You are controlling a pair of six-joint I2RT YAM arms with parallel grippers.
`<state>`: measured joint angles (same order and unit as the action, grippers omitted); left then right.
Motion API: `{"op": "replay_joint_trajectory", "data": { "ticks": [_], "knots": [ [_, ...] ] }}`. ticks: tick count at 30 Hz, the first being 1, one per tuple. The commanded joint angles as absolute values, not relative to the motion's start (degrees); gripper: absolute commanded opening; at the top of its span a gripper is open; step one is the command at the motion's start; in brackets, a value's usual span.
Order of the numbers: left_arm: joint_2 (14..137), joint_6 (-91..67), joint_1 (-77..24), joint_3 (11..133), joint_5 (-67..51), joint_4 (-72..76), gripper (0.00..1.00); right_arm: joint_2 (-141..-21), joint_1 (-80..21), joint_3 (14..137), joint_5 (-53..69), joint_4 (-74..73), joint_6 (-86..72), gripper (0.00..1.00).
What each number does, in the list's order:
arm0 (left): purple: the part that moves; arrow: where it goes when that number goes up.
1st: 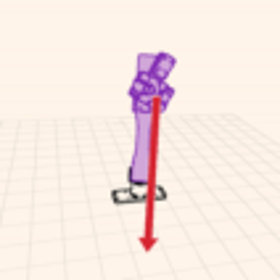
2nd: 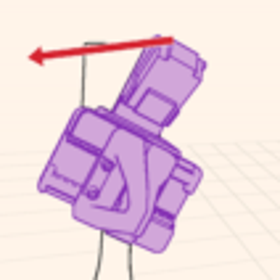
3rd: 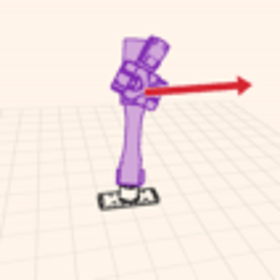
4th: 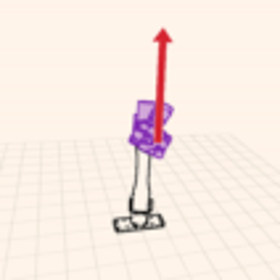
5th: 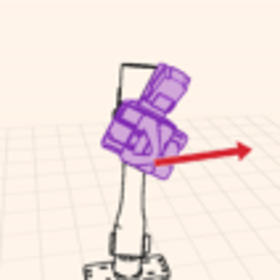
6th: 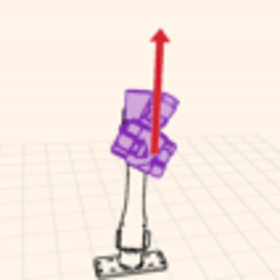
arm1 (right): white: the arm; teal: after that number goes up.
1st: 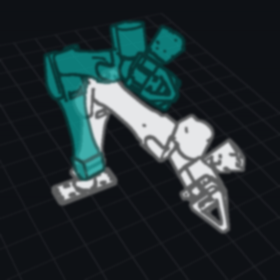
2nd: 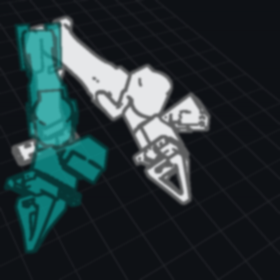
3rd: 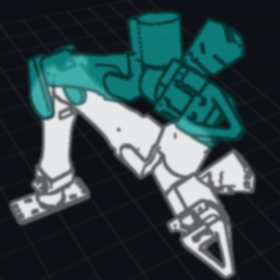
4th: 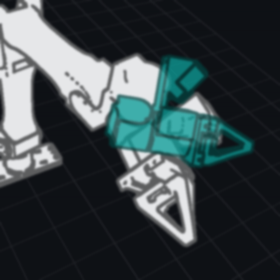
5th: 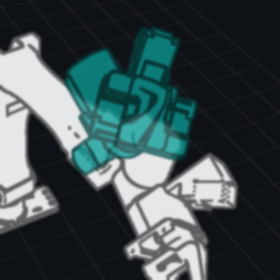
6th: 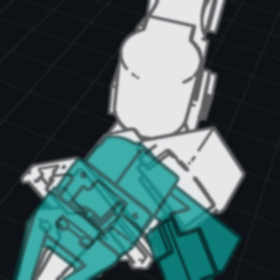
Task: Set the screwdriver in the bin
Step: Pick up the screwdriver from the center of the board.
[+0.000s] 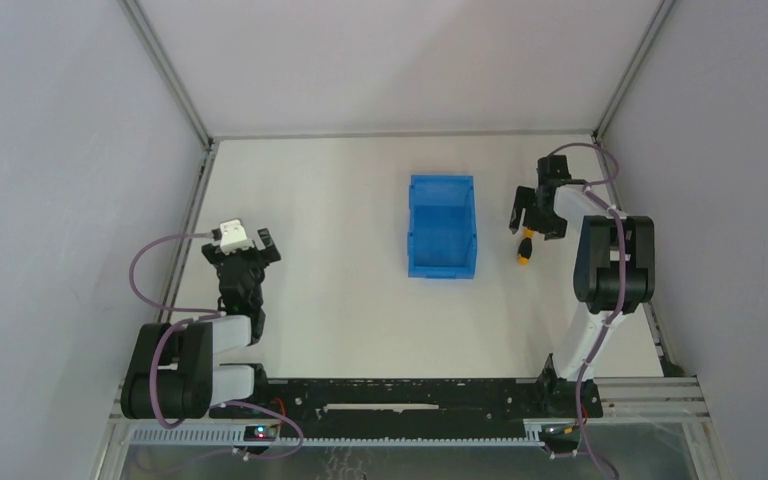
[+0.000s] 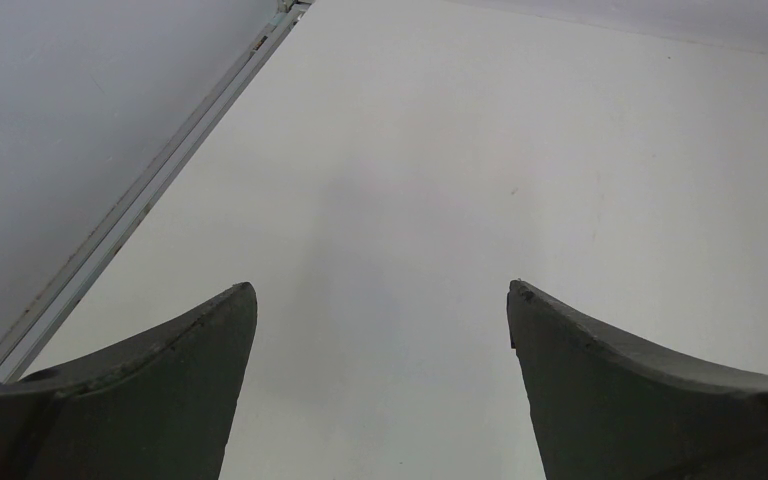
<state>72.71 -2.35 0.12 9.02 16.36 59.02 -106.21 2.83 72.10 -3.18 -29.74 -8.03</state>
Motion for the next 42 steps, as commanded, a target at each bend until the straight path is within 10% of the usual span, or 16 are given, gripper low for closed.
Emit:
{"op": "replay_joint_trajectory", "data": {
  "ticks": [1,13,42],
  "knots": [
    [72.2,-1.0,-0.2,11.0,17.1,60.8,1.00,-107.3,3.2,72.1,-2.4,-28.8,-9.5,0.83],
    [72.2,-1.0,-0.2,11.1,17.1,60.8,1.00,-107.3,3.3,71.8,-1.5,-28.9,-10.6,0.22],
    [72.2,-1.0,-0.2,11.0,17.1,60.8,1.00,-82.5,2.7,91.6,0.9,-46.0,-8.0,0.18]
  ]
}}
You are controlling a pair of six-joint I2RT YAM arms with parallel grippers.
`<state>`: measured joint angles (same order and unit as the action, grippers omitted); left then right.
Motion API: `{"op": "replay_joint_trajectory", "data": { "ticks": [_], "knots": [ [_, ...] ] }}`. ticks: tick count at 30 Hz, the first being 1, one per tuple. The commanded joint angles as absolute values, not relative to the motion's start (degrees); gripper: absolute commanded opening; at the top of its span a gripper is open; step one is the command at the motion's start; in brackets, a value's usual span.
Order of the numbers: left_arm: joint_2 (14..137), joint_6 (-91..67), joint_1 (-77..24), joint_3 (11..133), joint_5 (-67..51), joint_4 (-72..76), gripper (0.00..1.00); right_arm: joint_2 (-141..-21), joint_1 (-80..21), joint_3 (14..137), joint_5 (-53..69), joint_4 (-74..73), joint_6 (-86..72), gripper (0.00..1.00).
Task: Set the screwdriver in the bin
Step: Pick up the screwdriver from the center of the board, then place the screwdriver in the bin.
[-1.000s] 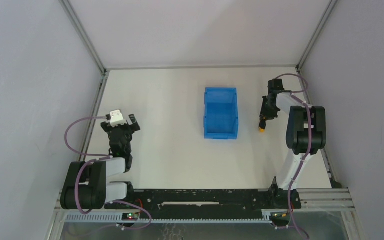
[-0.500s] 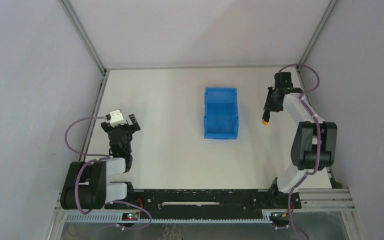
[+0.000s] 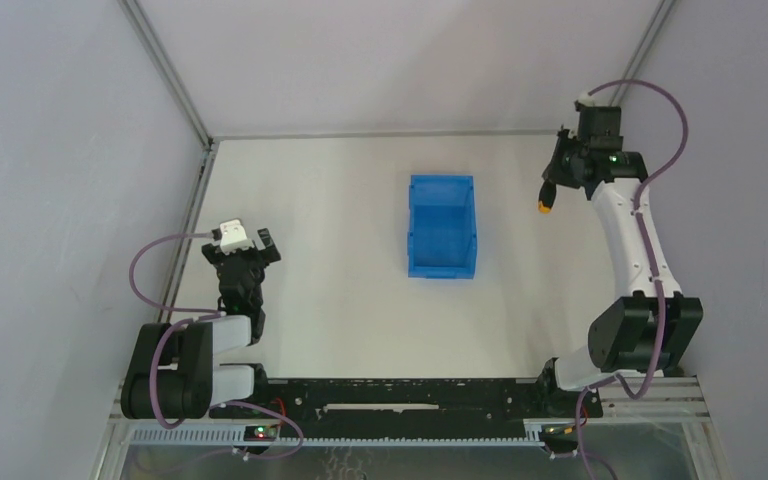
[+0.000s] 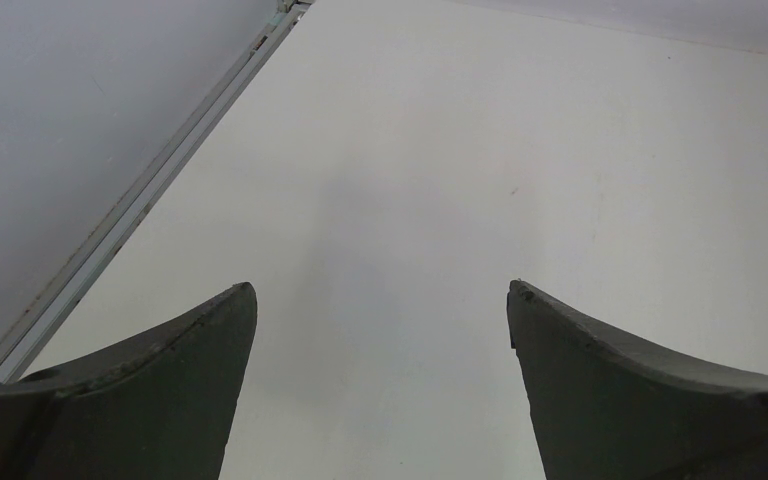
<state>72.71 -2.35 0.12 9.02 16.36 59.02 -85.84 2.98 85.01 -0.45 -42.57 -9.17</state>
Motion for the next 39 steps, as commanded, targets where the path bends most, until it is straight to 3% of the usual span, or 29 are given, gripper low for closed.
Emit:
{"op": "replay_joint_trajectory", "data": {
  "ticks": [1,13,39],
  "knots": [
    [72.2,-1.0,-0.2,11.0,17.1,60.8,1.00,-82.4,2.4,93.2,0.6,-46.7,-7.9,0.18],
    [72.2,-1.0,-0.2,11.0,17.1,60.8,1.00,-83.8,-2.1,105.9,-3.0,-53.5,-7.1,0.18],
    [72.2,-1.0,-0.2,11.0,17.1,60.8,1.00,-89.0,-24.6,106.8,-9.1,-48.4,-14.5,0.18]
  ]
}}
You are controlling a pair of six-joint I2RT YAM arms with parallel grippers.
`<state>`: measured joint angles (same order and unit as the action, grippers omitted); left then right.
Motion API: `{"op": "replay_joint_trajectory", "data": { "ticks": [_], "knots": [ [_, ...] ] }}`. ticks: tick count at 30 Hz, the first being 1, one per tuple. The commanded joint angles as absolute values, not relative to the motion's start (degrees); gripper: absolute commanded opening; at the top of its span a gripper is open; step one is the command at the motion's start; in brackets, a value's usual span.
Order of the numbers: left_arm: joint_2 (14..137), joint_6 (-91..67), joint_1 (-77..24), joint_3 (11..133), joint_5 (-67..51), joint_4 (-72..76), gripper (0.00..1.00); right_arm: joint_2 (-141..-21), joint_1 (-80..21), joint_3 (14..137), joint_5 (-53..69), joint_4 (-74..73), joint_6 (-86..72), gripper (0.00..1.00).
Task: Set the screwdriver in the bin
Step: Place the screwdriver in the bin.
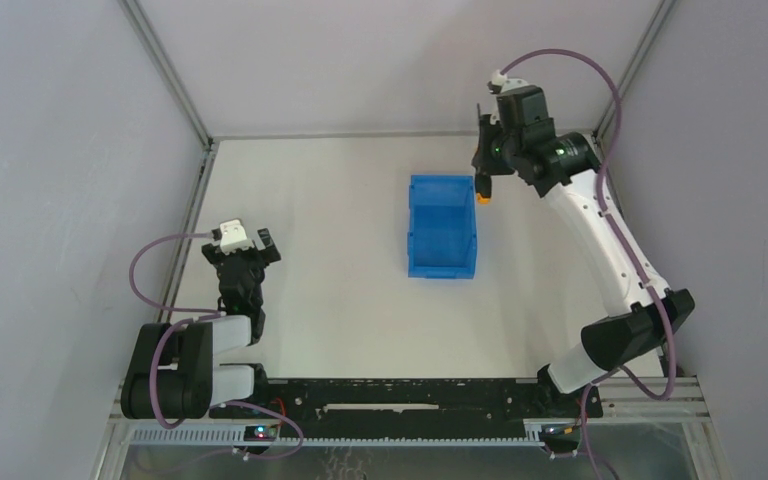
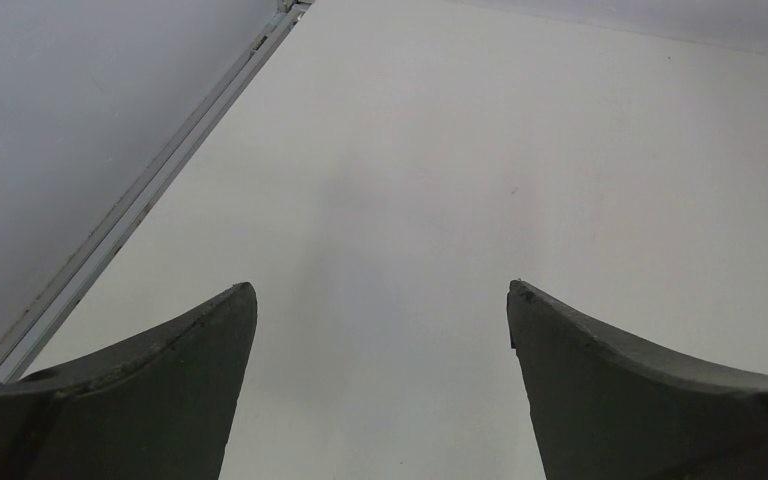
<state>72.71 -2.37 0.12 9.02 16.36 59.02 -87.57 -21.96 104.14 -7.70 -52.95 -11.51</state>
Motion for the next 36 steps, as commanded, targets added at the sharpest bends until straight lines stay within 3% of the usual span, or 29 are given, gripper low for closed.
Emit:
{"op": "replay_joint_trajectory", "data": {
  "ticks": [1,12,27,36],
  "knots": [
    [72.2,-1.0,-0.2,11.0,17.1,60.8,1.00,-89.5,-25.2,106.9,-9.1,-48.0,-15.0,0.18],
    [72.2,-1.0,-0.2,11.0,17.1,60.8,1.00,-93.5,-30.0,105.4,-10.2,-44.2,-16.9,0.17],
    [72.2,-1.0,-0.2,11.0,17.1,60.8,1.00,-92.4,-30.3,81.6,-10.0,-28.2,-18.8,0.17],
    [72.2,-1.0,-0.2,11.0,17.1,60.8,1.00,-100.4,-31.6,78.9,-11.2,-24.7,-18.5,0.16]
  ]
}}
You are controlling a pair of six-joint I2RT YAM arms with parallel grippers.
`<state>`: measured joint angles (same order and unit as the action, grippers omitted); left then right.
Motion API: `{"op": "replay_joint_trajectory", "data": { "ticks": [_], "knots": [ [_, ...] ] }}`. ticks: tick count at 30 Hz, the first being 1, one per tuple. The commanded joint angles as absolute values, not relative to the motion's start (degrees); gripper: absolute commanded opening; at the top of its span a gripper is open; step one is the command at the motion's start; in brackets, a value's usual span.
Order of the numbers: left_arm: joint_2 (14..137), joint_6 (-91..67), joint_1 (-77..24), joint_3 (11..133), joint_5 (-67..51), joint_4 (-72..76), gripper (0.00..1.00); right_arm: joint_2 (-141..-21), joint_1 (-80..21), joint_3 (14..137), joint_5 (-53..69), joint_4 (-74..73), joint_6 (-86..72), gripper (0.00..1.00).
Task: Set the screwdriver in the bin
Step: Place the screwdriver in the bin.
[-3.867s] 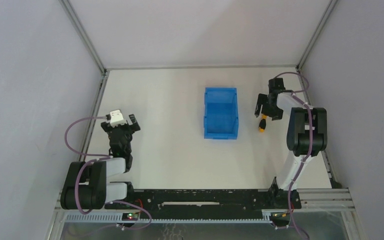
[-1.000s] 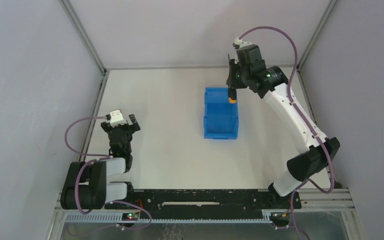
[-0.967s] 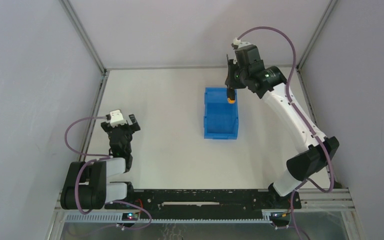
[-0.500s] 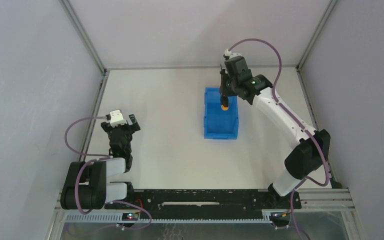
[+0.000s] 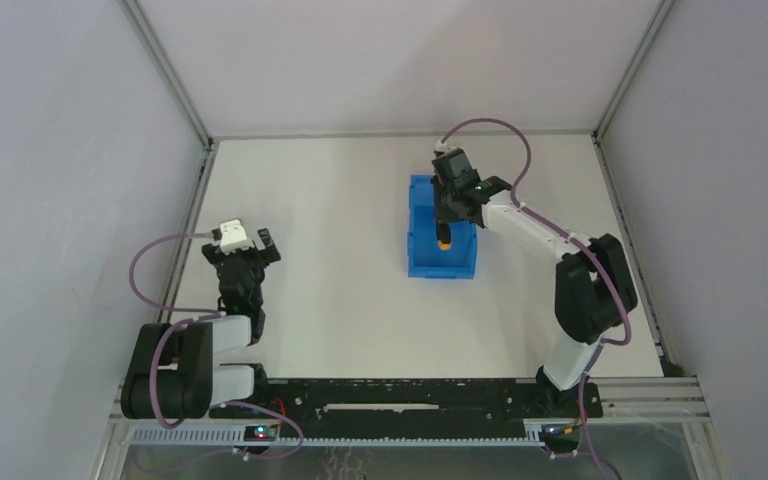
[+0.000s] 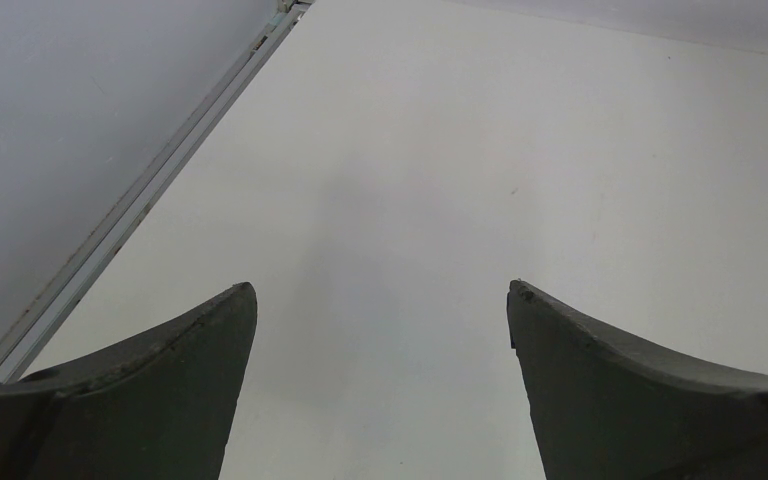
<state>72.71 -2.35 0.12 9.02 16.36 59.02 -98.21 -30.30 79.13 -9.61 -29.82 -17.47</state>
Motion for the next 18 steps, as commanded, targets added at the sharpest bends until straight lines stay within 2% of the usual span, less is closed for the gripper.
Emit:
{"op": "replay_joint_trajectory", "data": {
  "ticks": [1,11,18],
  "knots": [
    [72.2,-1.0,-0.2,11.0,17.1,60.8,1.00,-101.0,-31.8,78.7,-11.6,-24.2,-18.3,0.16],
    [72.2,-1.0,-0.2,11.0,17.1,60.8,1.00,-107.1,-32.4,78.0,-12.9,-21.8,-17.8,0.19],
    [72.2,-1.0,-0.2,11.0,17.1,60.8,1.00,-109.0,-32.6,76.3,-11.7,-20.0,-18.4,0.32]
  ]
}}
